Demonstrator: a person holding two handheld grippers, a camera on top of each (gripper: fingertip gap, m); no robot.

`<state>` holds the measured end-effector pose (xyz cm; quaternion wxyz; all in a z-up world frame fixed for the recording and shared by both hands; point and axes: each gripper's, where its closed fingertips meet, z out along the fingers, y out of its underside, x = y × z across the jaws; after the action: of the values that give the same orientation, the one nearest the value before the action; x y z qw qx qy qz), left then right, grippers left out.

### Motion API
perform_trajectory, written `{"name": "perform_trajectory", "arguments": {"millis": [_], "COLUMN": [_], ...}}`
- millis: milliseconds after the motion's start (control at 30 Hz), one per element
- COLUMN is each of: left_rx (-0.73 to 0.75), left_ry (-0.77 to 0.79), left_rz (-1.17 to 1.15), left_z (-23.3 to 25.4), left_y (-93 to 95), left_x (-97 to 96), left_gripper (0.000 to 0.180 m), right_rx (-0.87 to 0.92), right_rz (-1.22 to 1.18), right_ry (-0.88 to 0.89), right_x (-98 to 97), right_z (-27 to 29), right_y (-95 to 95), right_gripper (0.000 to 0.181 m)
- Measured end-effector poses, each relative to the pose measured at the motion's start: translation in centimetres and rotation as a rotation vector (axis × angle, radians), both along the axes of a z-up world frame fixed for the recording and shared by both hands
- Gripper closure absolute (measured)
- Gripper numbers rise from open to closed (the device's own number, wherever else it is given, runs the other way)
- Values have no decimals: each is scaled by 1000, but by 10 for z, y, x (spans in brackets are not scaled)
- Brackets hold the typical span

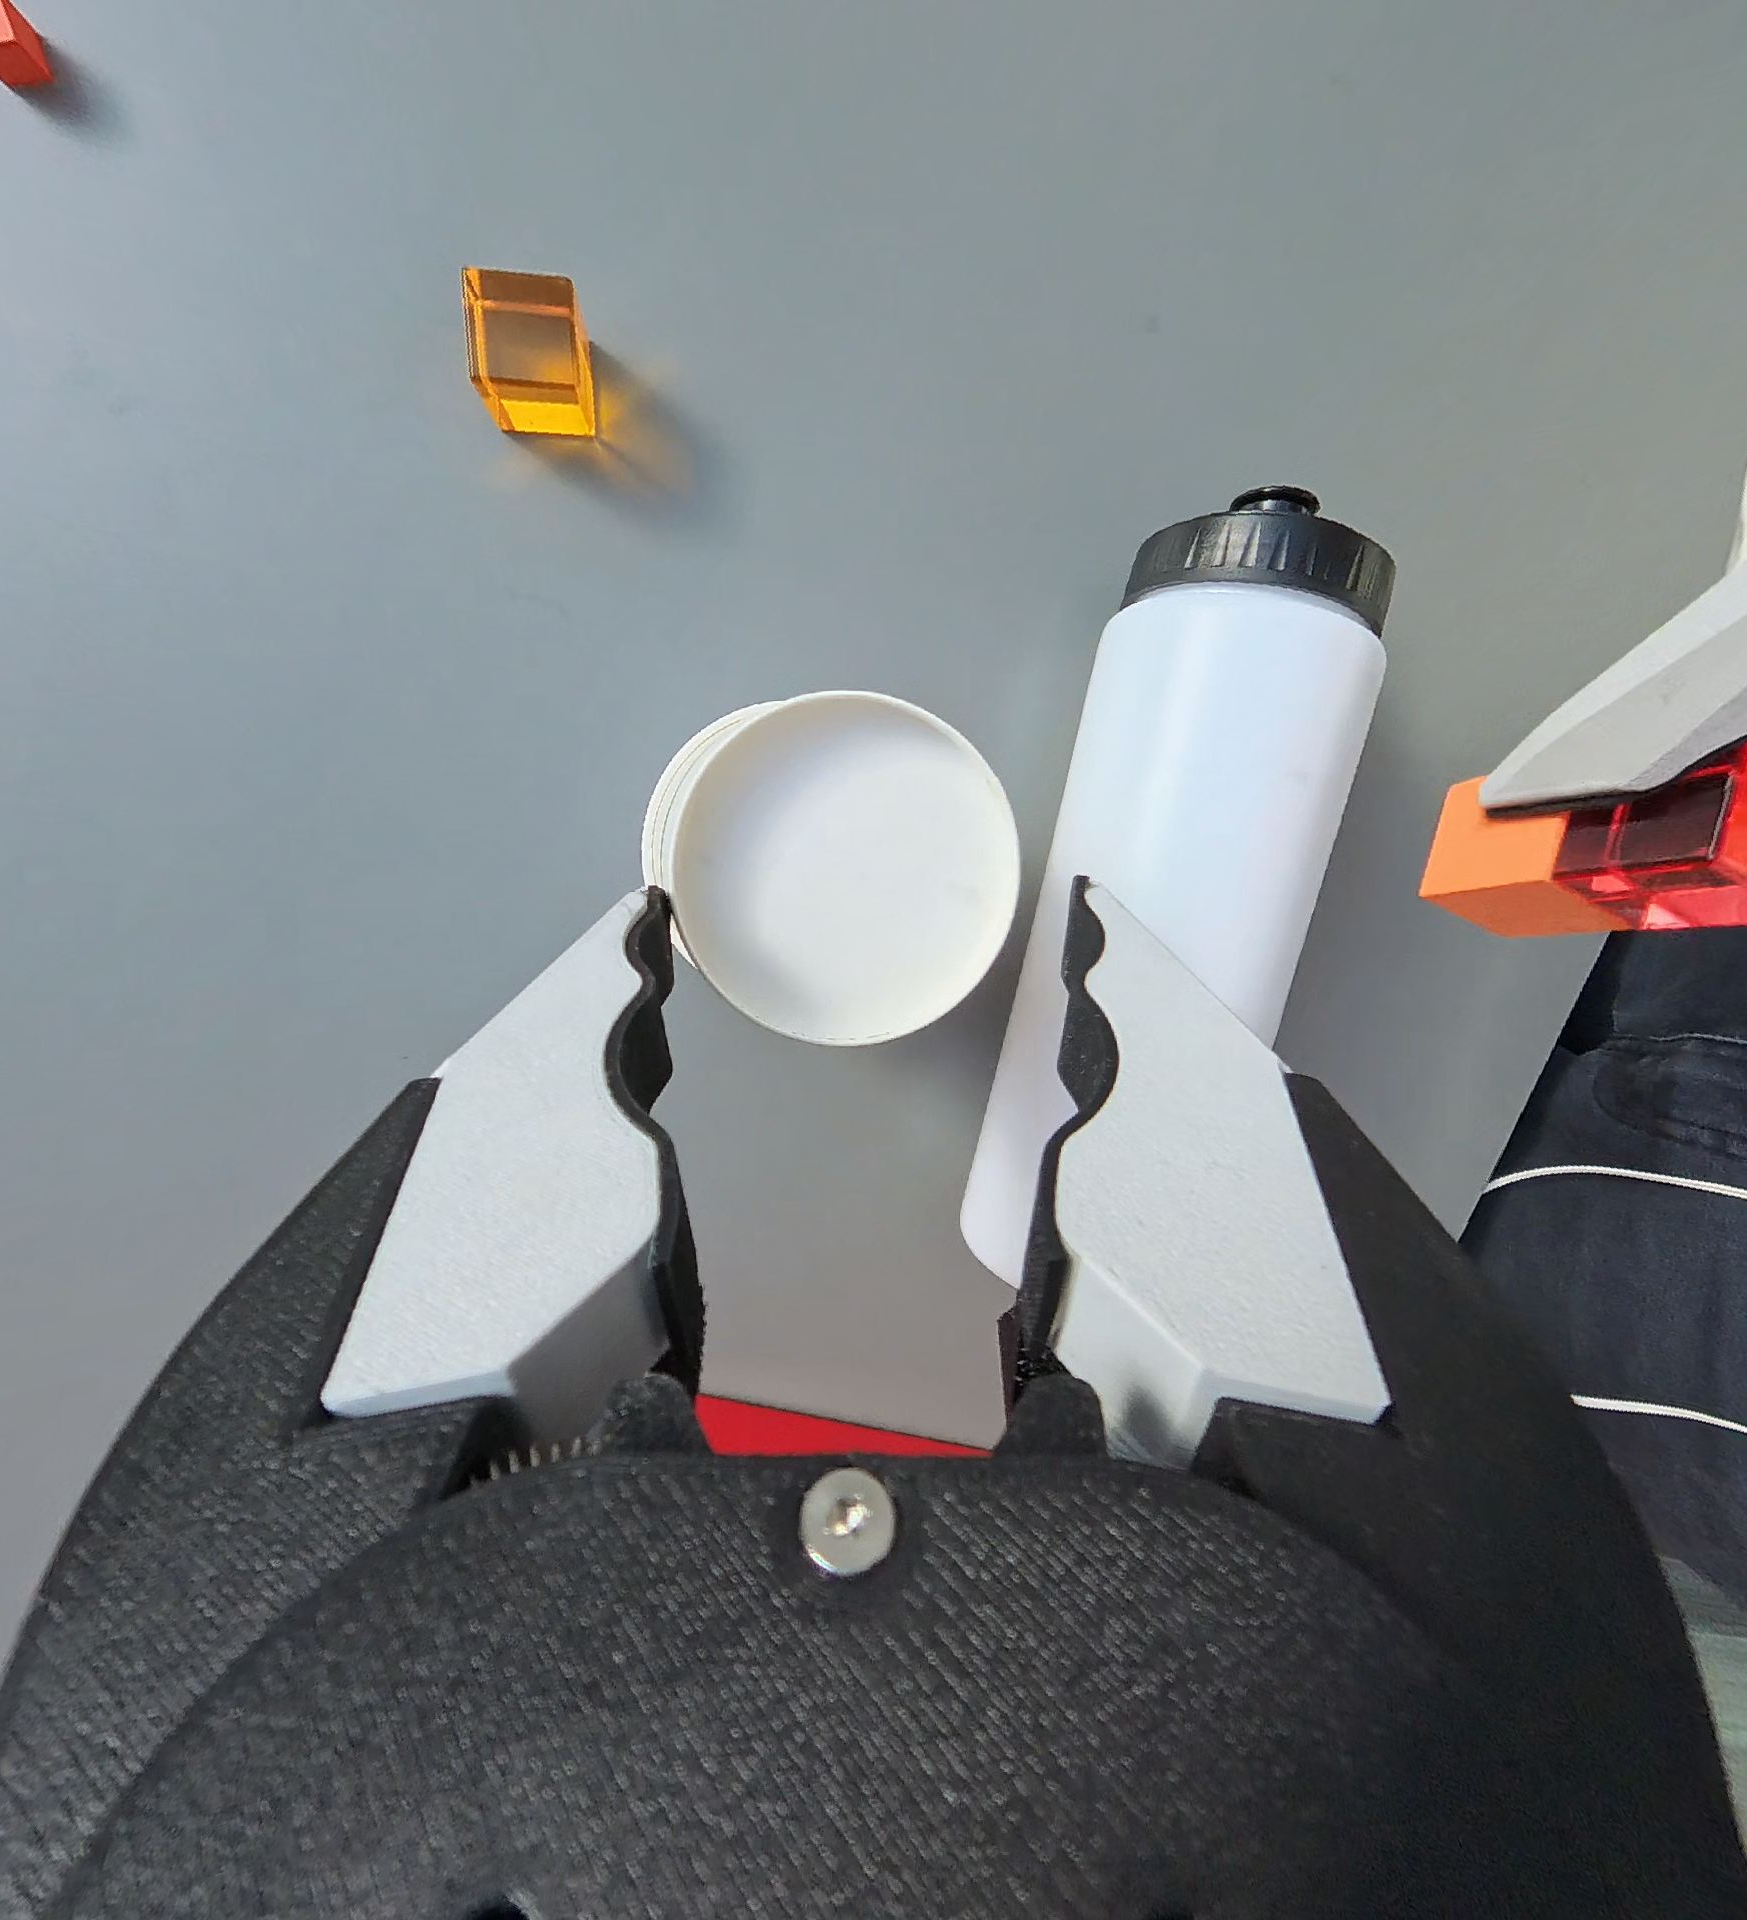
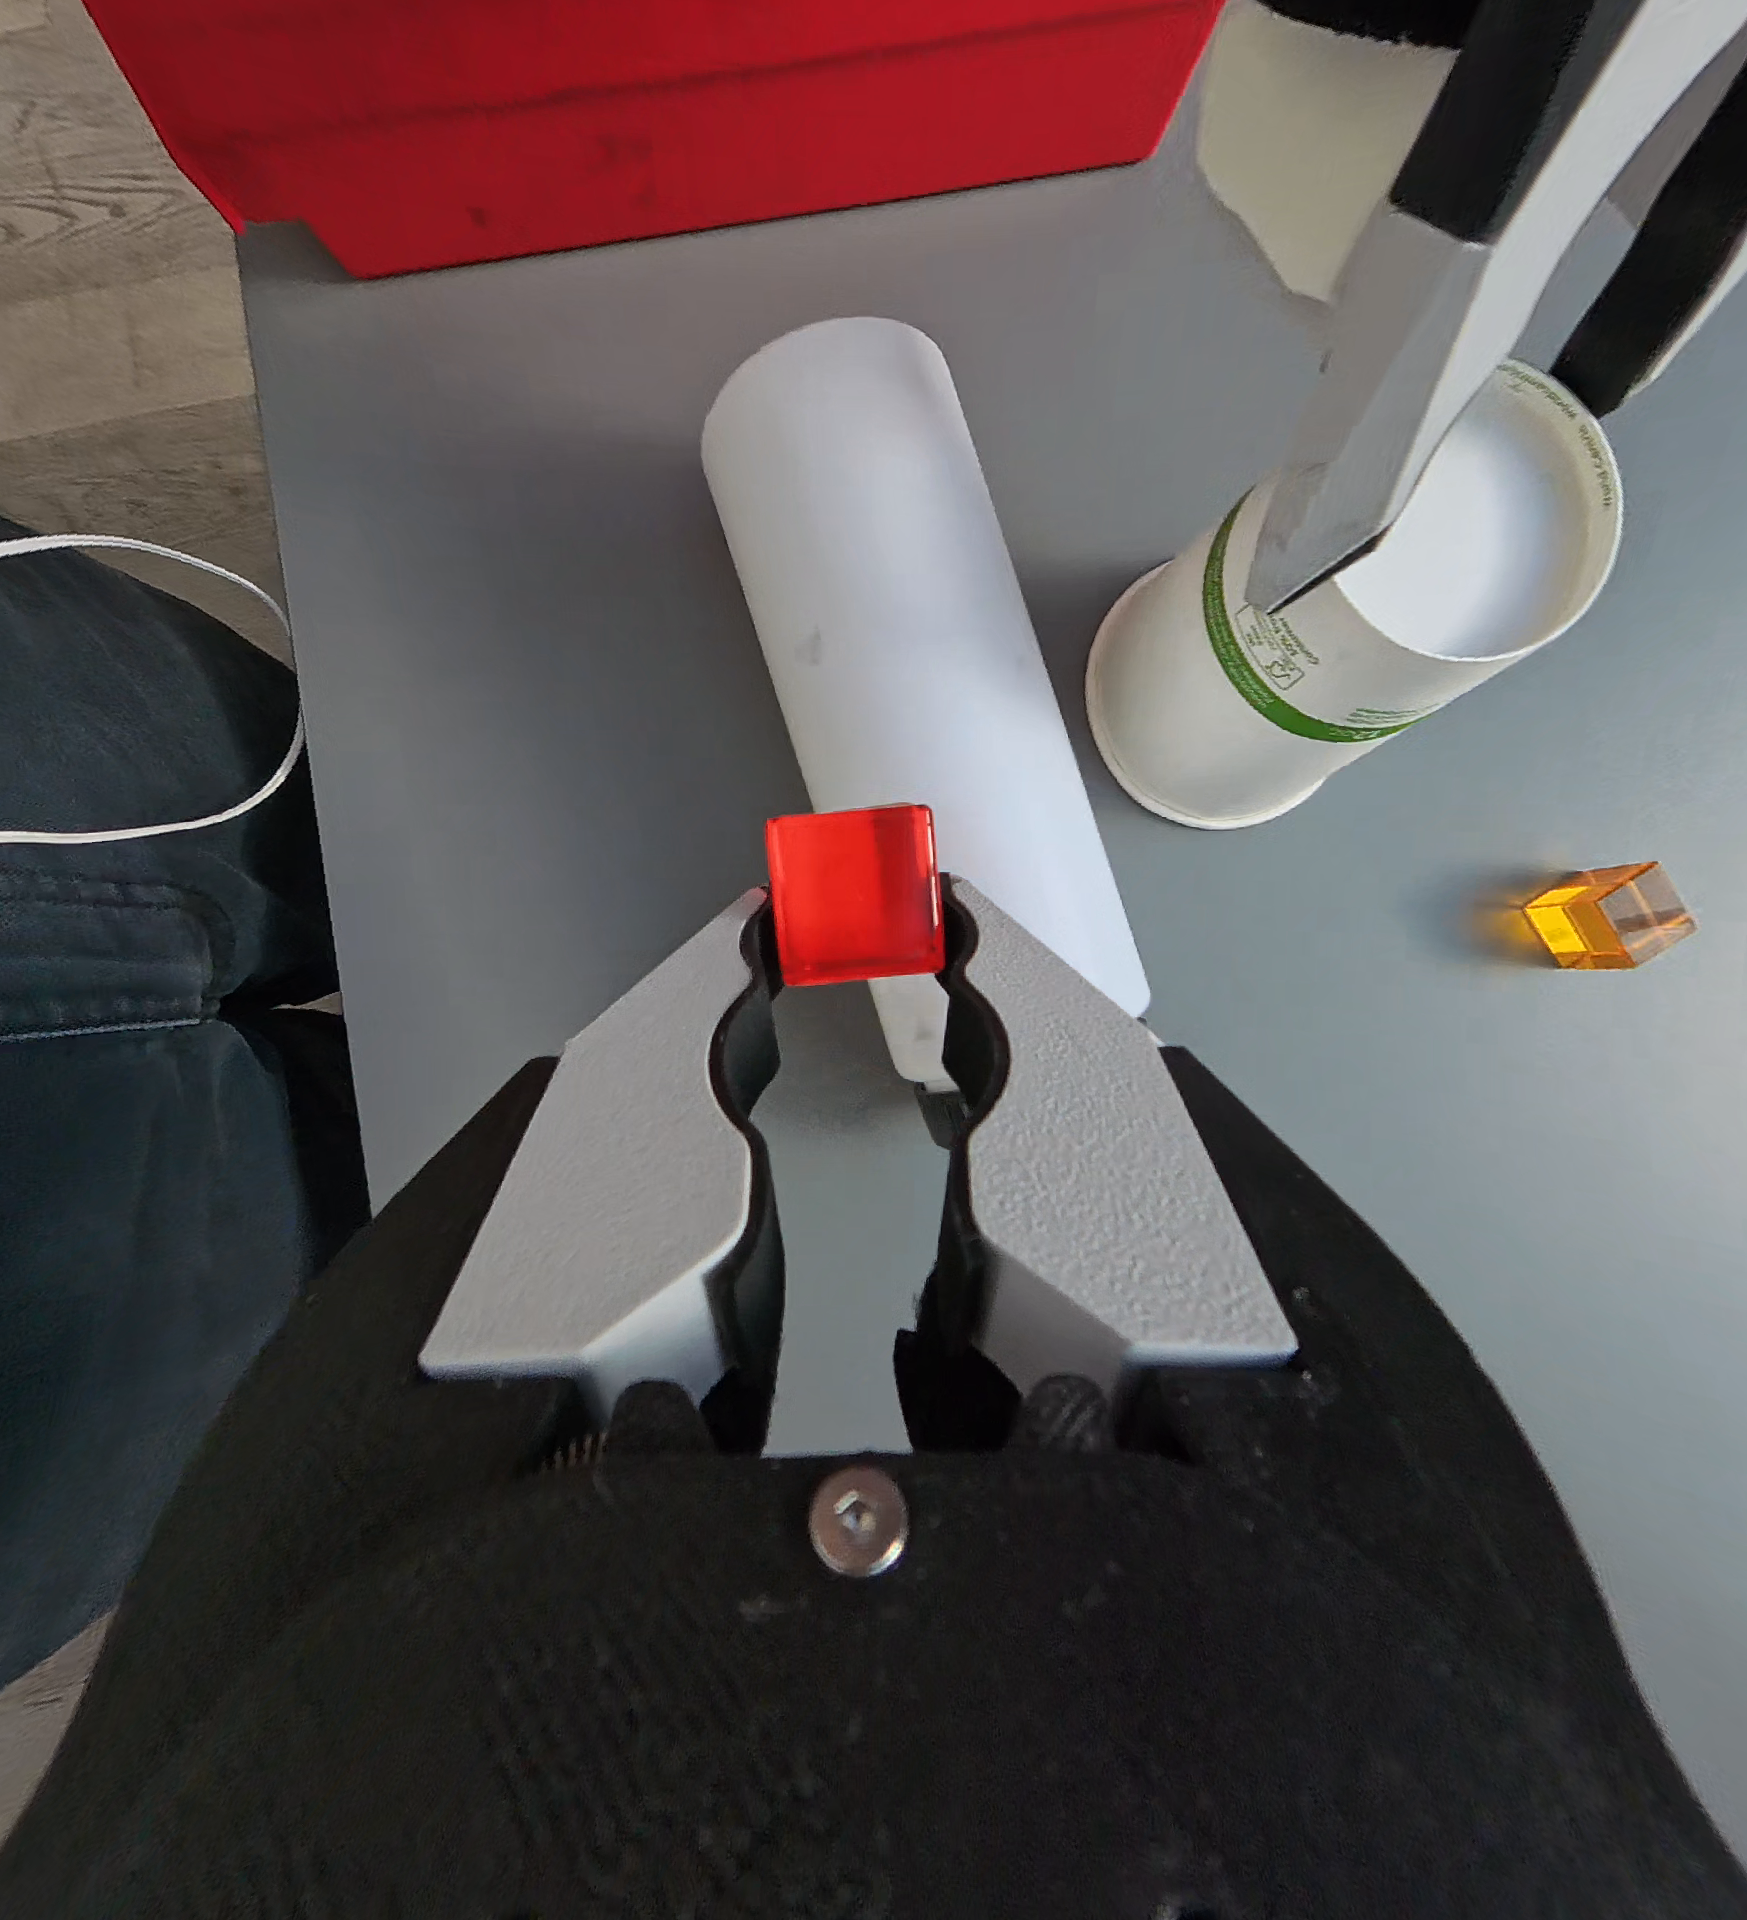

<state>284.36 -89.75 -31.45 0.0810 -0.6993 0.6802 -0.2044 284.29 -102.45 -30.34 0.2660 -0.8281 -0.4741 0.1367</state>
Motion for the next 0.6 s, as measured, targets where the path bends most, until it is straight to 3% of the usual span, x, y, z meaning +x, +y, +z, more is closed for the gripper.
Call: {"name": "perform_trajectory", "arguments": {"millis": [233, 600], "left_rx": [23, 32], "left_ry": [-2, 9], "left_rz": [6, -9], "left_z": [3, 7], "left_y": [2, 2], "left_x": [-4, -6], "left_gripper": [107, 110], "right_rx": [-48, -34], "right_rz": [3, -44], "right_ry": [-25, -28], "right_x": [-20, -12], "right_z": [-43, -37], "right_y": [-11, 5], "right_gripper": [154, 155]}}
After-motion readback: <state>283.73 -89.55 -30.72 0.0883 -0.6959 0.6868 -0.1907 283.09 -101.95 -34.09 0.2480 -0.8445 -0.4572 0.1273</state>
